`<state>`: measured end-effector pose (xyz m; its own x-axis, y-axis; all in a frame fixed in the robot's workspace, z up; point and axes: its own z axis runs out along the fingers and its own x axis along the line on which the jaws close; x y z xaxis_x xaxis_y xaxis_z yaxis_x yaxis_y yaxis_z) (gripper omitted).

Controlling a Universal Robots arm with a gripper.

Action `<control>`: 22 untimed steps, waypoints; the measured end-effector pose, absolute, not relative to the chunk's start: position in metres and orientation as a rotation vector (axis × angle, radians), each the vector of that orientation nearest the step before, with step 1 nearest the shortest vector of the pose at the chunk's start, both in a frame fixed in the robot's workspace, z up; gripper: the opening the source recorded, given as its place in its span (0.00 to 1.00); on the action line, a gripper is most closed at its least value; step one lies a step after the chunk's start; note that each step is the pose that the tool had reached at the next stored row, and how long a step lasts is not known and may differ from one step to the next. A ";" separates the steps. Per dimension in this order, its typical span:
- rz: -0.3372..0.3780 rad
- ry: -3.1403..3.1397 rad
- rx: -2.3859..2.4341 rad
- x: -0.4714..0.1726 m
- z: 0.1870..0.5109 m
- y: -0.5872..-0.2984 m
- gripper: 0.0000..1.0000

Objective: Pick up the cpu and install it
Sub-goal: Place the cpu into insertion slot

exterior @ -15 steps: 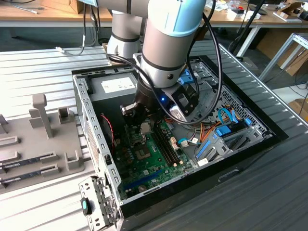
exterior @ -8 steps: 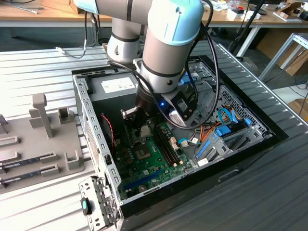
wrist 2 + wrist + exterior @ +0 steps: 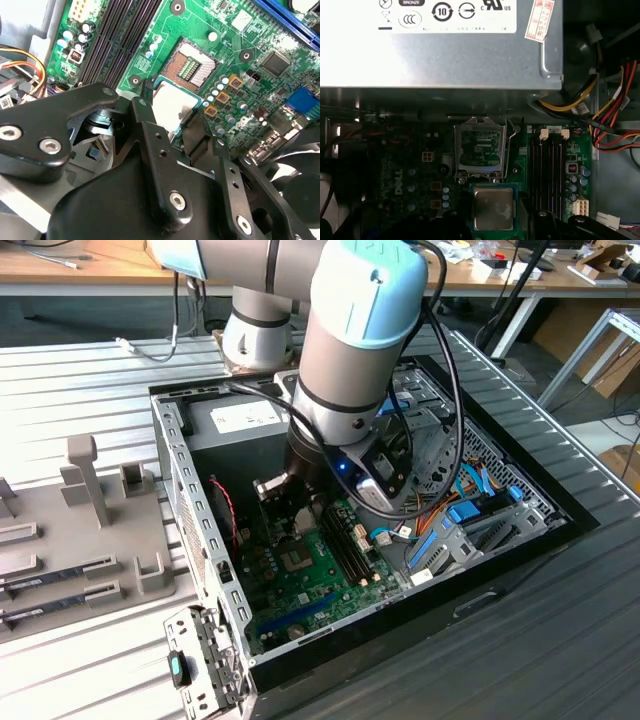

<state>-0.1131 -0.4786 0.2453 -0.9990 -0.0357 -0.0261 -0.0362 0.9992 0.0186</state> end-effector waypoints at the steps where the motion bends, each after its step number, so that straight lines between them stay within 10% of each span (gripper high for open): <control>1: 0.029 3.115 -0.056 -0.113 0.245 -0.479 0.47; 22: 0.029 3.115 -0.056 -0.119 0.223 -0.495 0.47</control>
